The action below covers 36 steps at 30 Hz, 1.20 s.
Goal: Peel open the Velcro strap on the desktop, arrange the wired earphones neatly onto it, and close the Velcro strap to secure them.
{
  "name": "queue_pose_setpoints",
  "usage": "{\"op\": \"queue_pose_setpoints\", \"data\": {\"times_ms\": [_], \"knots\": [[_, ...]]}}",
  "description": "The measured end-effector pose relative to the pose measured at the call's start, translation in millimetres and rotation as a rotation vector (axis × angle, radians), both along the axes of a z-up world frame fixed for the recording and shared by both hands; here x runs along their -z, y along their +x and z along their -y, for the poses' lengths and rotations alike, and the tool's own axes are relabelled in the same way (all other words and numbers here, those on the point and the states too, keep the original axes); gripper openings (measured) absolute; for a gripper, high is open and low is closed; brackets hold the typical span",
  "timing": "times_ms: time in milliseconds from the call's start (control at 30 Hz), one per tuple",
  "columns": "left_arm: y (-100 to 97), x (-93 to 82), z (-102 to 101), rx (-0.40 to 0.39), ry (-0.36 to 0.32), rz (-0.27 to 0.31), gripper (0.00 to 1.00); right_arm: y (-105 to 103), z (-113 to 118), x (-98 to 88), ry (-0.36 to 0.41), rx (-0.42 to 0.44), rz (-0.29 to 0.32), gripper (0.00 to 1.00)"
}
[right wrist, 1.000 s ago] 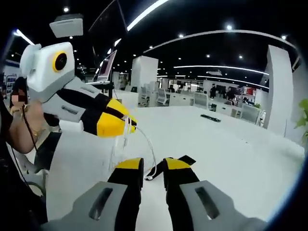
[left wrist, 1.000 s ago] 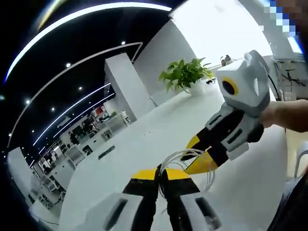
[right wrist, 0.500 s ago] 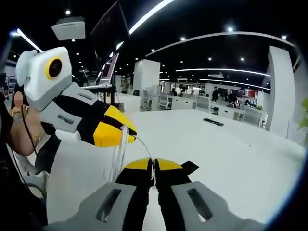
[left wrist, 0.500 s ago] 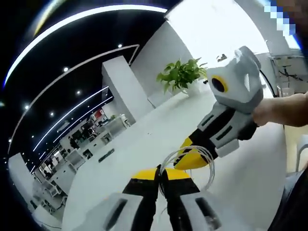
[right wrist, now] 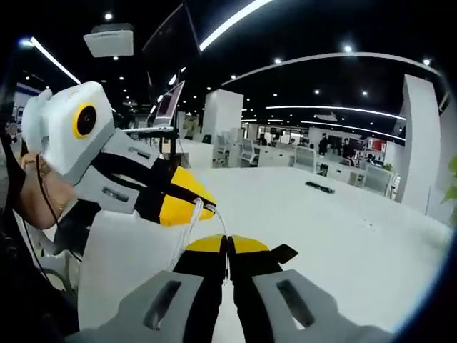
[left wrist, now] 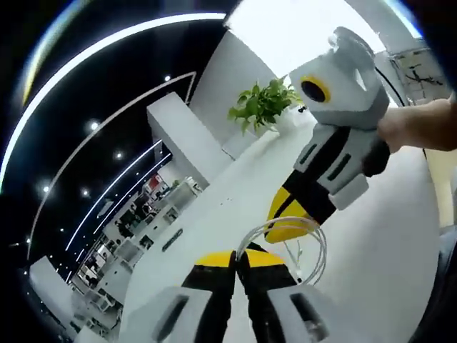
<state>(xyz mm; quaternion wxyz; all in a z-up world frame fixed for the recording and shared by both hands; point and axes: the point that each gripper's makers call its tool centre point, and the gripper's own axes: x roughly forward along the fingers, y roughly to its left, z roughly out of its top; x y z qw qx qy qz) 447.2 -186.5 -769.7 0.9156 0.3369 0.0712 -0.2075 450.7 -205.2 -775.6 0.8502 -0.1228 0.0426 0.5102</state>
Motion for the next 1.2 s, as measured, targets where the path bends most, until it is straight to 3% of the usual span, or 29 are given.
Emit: {"op": "queue_pose_setpoints", "data": {"times_ms": [333,1200], "knots": [[1.5,-2.2,1,0.012,0.043,0.030,0.09,-14,-4,-9.5,-0.002,-0.056,0.041,0.05],[0.5,-9.1,1,0.028,0.063,0.071,0.15,-21,-8,-12.1,0.013,-0.087,0.025,0.05]]}}
